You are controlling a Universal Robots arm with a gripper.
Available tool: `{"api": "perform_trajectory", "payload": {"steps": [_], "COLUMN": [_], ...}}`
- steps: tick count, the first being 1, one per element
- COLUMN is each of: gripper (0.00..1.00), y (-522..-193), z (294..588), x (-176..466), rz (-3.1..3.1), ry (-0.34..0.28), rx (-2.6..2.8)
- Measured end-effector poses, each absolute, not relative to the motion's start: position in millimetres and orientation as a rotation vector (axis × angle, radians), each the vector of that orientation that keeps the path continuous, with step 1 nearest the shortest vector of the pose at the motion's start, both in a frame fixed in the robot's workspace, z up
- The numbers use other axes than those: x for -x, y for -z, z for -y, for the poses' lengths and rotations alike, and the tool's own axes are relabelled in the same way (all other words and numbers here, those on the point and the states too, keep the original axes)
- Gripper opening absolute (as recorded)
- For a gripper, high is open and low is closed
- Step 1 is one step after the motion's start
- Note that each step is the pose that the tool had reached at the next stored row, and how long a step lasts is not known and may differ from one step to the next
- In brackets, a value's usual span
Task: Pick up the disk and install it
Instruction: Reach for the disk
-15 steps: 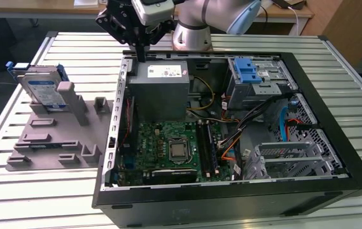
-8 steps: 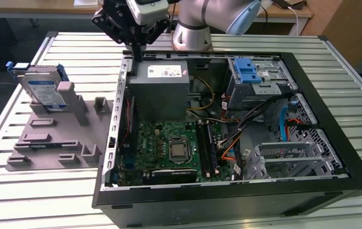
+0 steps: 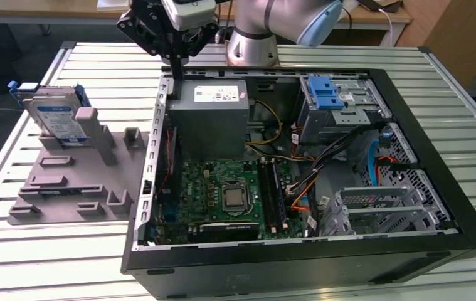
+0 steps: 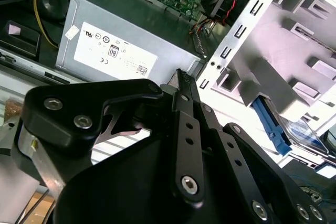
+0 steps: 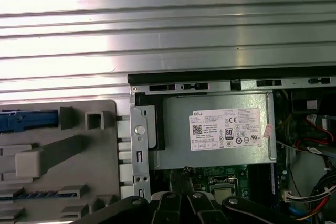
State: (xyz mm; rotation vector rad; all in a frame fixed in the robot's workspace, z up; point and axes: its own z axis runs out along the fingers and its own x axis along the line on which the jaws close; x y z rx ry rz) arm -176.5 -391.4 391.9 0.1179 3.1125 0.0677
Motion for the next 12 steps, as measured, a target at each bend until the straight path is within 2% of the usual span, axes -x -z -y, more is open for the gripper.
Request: {"api": "perform_trajectory", "payload": {"steps": [12], "gripper": [0.11], "y": [-391.9], "z": [390.7], "x": [177.9], "rz": [-3.112], "ry": [-0.047], "rx": [-0.118]}}
